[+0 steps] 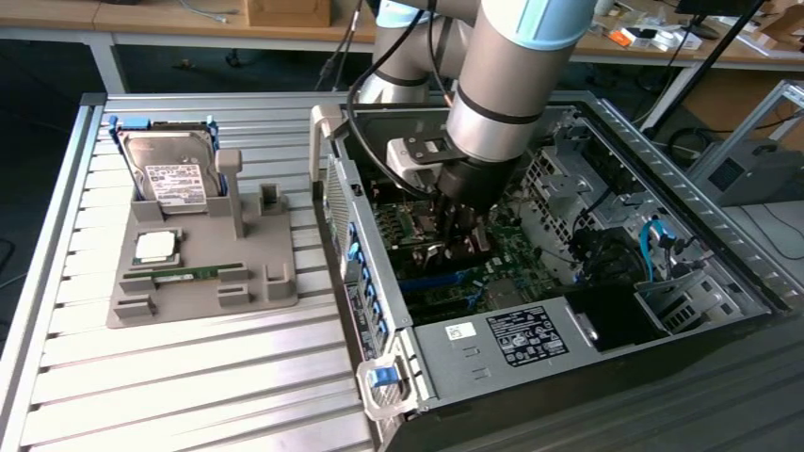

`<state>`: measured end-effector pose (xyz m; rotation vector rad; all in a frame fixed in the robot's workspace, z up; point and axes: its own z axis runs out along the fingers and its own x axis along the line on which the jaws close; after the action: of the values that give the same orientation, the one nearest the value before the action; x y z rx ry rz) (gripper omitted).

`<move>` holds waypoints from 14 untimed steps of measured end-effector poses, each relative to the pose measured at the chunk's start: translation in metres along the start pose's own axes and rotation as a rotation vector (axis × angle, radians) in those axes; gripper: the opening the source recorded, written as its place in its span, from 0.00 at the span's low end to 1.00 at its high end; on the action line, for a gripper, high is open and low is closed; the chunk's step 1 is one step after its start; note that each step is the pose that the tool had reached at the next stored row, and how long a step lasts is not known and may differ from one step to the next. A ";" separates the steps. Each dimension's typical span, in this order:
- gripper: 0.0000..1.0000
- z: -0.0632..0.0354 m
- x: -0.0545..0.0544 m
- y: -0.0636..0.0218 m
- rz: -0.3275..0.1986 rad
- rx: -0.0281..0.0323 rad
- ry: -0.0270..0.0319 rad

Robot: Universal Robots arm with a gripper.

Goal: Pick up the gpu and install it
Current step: 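Insert the gpu into the slot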

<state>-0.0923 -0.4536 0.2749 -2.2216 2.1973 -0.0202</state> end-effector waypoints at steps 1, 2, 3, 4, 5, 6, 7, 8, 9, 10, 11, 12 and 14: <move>0.27 0.0000 0.000 0.0001 0.000 0.0000 0.0000; 0.27 0.0000 0.001 0.0001 0.000 0.0000 0.0000; 0.27 0.0000 0.001 0.0001 0.000 0.0000 0.0001; 0.27 0.0001 0.001 0.0001 0.000 0.0000 0.0000; 0.27 0.0000 0.001 0.0001 0.000 -0.0001 0.0001; 0.27 0.0000 0.001 0.0001 0.000 -0.0001 0.0001; 0.27 0.0001 0.001 0.0001 0.000 -0.0001 0.0002; 0.27 0.0002 0.001 0.0001 0.003 -0.0001 0.0002; 0.27 0.0002 0.001 0.0001 0.007 -0.0001 0.0003; 0.27 0.0003 0.001 0.0001 0.011 0.0000 0.0003; 0.27 0.0005 0.001 0.0001 0.014 0.0001 0.0002; 0.27 0.0005 0.001 0.0001 0.015 0.0001 0.0002; 0.27 0.0004 0.002 0.0001 0.015 0.0000 0.0003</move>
<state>-0.0924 -0.4552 0.2745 -2.2053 2.2139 -0.0204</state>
